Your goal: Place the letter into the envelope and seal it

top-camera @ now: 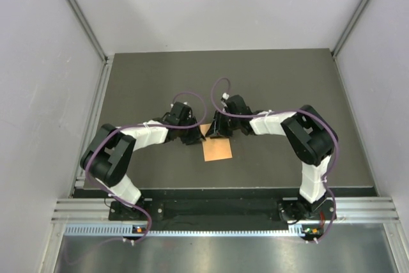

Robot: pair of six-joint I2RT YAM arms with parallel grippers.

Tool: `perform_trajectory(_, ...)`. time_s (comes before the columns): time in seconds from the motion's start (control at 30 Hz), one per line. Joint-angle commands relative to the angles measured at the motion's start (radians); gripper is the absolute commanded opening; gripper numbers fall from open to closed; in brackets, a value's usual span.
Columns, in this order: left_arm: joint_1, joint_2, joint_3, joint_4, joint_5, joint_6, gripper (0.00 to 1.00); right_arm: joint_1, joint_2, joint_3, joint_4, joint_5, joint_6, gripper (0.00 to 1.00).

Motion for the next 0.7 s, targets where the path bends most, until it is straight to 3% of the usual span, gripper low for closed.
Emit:
perform_trajectory(0.0,-0.008,0.005,-0.009,-0.034,-0.056,0.006,0.35,-0.001,0.056,-0.03,0.021,0.005,0.032,0.33)
perform_trajectory(0.17,0.021,-0.034,0.048,-0.147,-0.189,0.04,0.35,-0.022,0.047,-0.107,0.118,-0.034,0.035,0.32)
perform_trajectory(0.33,0.07,-0.102,0.088,-0.223,-0.197,0.072,0.35,-0.025,0.044,-0.128,0.311,-0.168,0.009,0.34)
perform_trajectory(0.5,0.073,-0.222,0.126,-0.272,-0.243,0.1,0.38,-0.024,-0.033,-0.012,0.266,-0.245,-0.041,0.43)
perform_trajectory(0.53,0.073,-0.244,0.129,-0.279,-0.245,0.104,0.41,-0.024,-0.053,0.01,0.203,-0.241,-0.055,0.43)
perform_trajectory(0.57,0.073,-0.267,0.136,-0.284,-0.251,0.11,0.55,-0.024,-0.102,0.028,0.175,-0.235,-0.092,0.45)
perform_trajectory(0.6,0.073,-0.312,0.142,-0.292,-0.275,0.113,0.63,-0.025,-0.128,0.066,0.149,-0.23,-0.109,0.47)
perform_trajectory(0.67,0.074,-0.36,0.166,-0.31,-0.301,0.127,0.72,-0.024,-0.209,0.105,0.048,-0.19,-0.173,0.5)
